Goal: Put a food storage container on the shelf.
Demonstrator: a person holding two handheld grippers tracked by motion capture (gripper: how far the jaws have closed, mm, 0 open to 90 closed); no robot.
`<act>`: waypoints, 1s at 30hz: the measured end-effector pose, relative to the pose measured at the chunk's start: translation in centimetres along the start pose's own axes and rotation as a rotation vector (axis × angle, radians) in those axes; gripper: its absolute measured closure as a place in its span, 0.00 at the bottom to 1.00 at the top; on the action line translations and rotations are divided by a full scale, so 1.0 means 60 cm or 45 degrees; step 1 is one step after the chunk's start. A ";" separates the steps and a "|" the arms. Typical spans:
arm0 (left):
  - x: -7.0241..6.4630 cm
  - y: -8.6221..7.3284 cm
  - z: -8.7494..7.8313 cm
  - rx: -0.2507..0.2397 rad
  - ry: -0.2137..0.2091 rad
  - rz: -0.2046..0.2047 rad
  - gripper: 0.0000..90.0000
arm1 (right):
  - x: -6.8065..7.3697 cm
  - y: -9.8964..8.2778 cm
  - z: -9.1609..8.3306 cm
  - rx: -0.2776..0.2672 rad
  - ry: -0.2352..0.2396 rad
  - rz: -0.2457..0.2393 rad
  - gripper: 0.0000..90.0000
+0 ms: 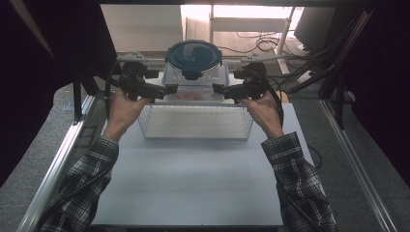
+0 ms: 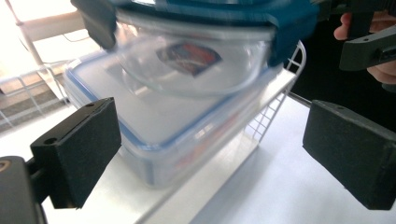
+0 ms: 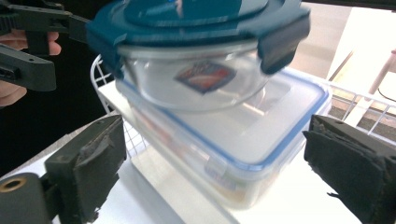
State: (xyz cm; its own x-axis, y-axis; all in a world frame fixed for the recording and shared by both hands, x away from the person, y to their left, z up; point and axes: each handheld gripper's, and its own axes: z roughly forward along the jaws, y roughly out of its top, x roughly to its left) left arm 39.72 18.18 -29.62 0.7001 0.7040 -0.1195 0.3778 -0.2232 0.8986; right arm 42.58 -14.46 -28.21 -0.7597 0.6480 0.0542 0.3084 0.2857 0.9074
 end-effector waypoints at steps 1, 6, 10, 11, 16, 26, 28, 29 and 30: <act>-0.002 -0.005 0.000 0.001 0.001 0.006 0.04 | 0.001 -0.004 -0.002 0.003 0.002 -0.005 0.05; -0.013 -0.024 0.002 0.007 -0.006 0.033 0.03 | 0.007 -0.020 -0.009 0.007 0.013 -0.018 0.04; -0.029 -0.041 0.002 0.019 -0.021 0.054 0.01 | 0.012 -0.034 -0.015 0.010 0.022 -0.026 0.03; -0.033 -0.045 0.002 0.024 -0.027 0.062 0.01 | 0.016 -0.043 -0.017 0.017 0.022 -0.028 0.03; -0.054 -0.072 -0.001 0.047 -0.035 0.090 0.00 | 0.027 -0.063 -0.024 0.024 0.026 -0.036 0.03; -0.075 -0.112 -0.006 0.069 -0.071 0.095 0.00 | 0.040 -0.099 -0.039 0.041 0.050 -0.048 0.03; -0.080 -0.119 -0.007 0.069 -0.076 0.097 0.00 | 0.043 -0.107 -0.041 0.046 0.054 -0.053 0.03; -0.082 -0.123 -0.007 0.068 -0.081 0.096 0.00 | 0.046 -0.114 -0.044 0.054 0.056 -0.056 0.03; -0.084 -0.126 -0.008 0.068 -0.087 0.093 0.00 | 0.046 -0.114 -0.044 0.054 0.056 -0.056 0.03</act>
State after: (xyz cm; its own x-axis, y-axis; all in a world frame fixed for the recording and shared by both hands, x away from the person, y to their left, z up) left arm 33.04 16.63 -35.61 0.7660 0.6372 -0.0845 0.3544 -0.3090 0.8826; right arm 36.87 -16.47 -33.16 -0.7973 0.6027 0.0341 0.2975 0.3432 0.8909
